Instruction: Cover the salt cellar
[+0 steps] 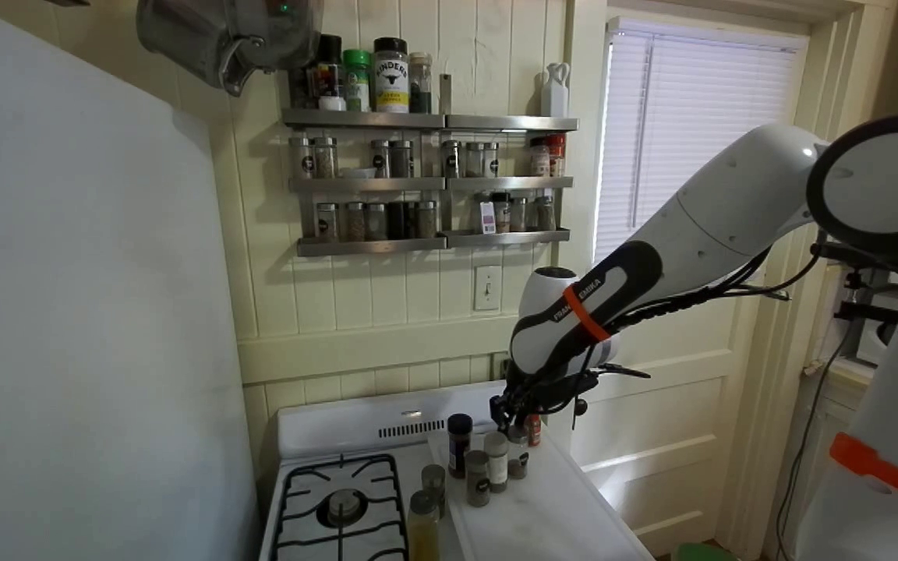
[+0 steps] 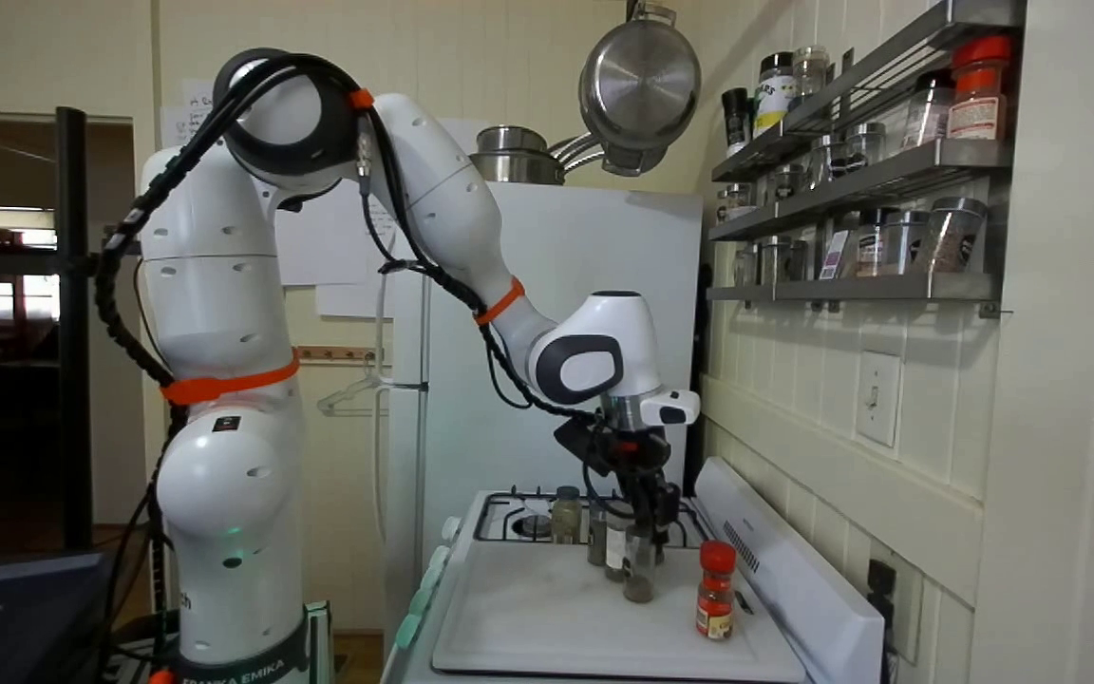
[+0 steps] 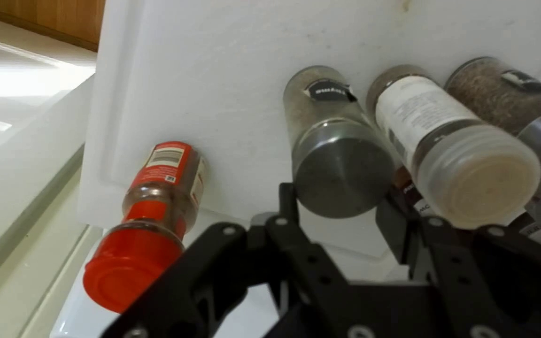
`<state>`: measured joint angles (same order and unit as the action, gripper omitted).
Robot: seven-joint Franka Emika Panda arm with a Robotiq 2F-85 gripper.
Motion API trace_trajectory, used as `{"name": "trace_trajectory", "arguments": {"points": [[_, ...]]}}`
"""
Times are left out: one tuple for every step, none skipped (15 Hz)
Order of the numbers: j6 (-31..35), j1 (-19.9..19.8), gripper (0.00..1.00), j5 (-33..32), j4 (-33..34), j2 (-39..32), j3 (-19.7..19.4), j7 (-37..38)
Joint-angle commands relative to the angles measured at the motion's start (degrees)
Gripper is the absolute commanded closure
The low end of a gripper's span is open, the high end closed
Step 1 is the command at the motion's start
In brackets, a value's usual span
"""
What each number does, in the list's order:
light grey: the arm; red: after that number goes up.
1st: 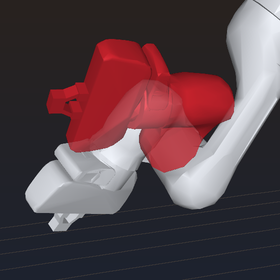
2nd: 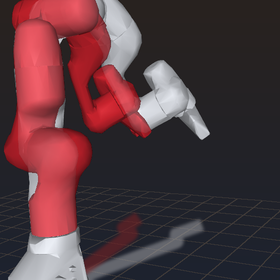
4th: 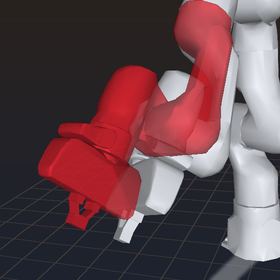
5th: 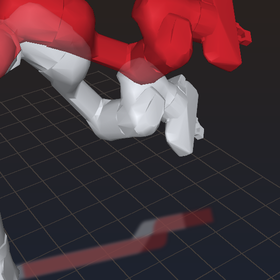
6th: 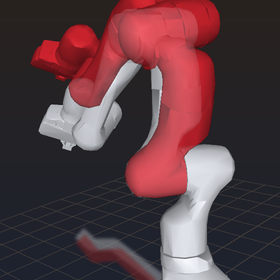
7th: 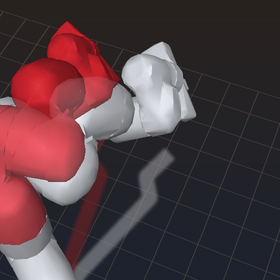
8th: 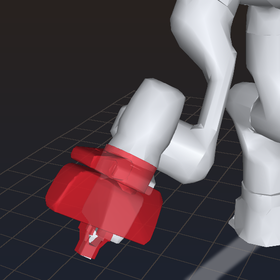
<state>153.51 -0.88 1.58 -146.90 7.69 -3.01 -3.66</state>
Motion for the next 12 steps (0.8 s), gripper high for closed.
{"name": "trace_trajectory", "arguments": {"points": [[0.0, 0.1, 0.79, 0.5, 0.2, -0.6, 0.3, -0.4], [0.0, 0.0, 0.79, 0.4, 0.2, -0.6, 0.3, -0.3], [0.0, 0.0, 0.79, 0.3, 0.2, -0.6, 0.3, -0.2], [0.0, 0.0, 0.33, 0.3, 0.2, -0.5, 0.3, -0.2], [0.0, 0.0, 0.27, 0.3, 0.2, -0.5, 0.4, -0.2], [0.0, 0.0, 0.21, 0.3, 0.1, -0.4, 0.4, -0.1], [0.1, 0.0, 0.12, 0.2, 0.1, -0.4, 0.4, -0.1], [0.1, 0.1, 0.06, 0.3, 0.1, -0.3, 0.4, -0.2], [0.1, 0.1, 0.01, 0.4, 0.0, -0.2, 0.4, -0.2], [0.0, 0.1, 0.00, 0.5, -0.1, 0.0, 0.4, -0.3], [0.0, 0.2, 0.00, 0.6, -0.2, 0.3, 0.4, -0.4], [0.0, 0.2, 0.00, 0.6, -0.4, 0.6, 0.4, -0.5]]}}
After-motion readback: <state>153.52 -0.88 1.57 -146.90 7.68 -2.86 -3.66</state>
